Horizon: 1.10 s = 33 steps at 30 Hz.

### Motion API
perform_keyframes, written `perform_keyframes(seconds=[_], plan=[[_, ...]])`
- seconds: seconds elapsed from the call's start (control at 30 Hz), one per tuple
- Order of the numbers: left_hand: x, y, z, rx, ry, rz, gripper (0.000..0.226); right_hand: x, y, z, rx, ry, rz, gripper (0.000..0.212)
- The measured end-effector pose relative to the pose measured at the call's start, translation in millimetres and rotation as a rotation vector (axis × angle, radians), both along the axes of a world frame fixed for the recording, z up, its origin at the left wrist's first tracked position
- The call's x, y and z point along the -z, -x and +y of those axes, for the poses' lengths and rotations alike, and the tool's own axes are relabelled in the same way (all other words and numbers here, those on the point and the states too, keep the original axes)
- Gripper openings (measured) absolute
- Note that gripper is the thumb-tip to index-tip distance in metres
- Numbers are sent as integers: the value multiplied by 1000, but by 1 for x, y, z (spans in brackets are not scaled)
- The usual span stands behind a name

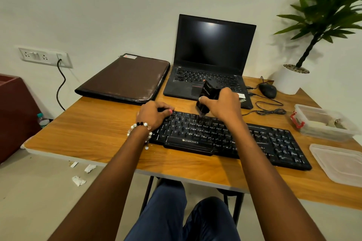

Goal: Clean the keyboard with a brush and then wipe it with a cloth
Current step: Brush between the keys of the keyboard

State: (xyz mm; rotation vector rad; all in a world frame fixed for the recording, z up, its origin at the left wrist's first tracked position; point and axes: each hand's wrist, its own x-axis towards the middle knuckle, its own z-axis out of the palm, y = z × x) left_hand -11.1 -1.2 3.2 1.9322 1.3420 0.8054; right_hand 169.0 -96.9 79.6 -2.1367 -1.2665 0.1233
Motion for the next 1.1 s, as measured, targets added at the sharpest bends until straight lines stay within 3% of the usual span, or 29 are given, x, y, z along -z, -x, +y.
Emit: perform_keyframes(seconds=[0.2, 0.4, 0.63, 0.77, 0.93, 1.1], plan=[[1, -1, 1, 0, -13, 12, 20, 16, 15, -2, 41, -11, -64, 37], [3, -1, 2, -3, -14, 7, 10, -2, -3, -1, -46, 209, -46, 42], [2, -1, 2, -9, -7, 19, 10, 14, 11, 7, 40, -34, 22, 45], [3, -1, 3, -12, -8, 19, 15, 20, 19, 4, 6, -2, -26, 36], [5, -2, 4, -14, -11, 25, 17, 2, 4, 12, -86, 206, -38, 46], [5, -1, 6, -6, -12, 24, 15, 6, 16, 12, -19, 22, -35, 44]])
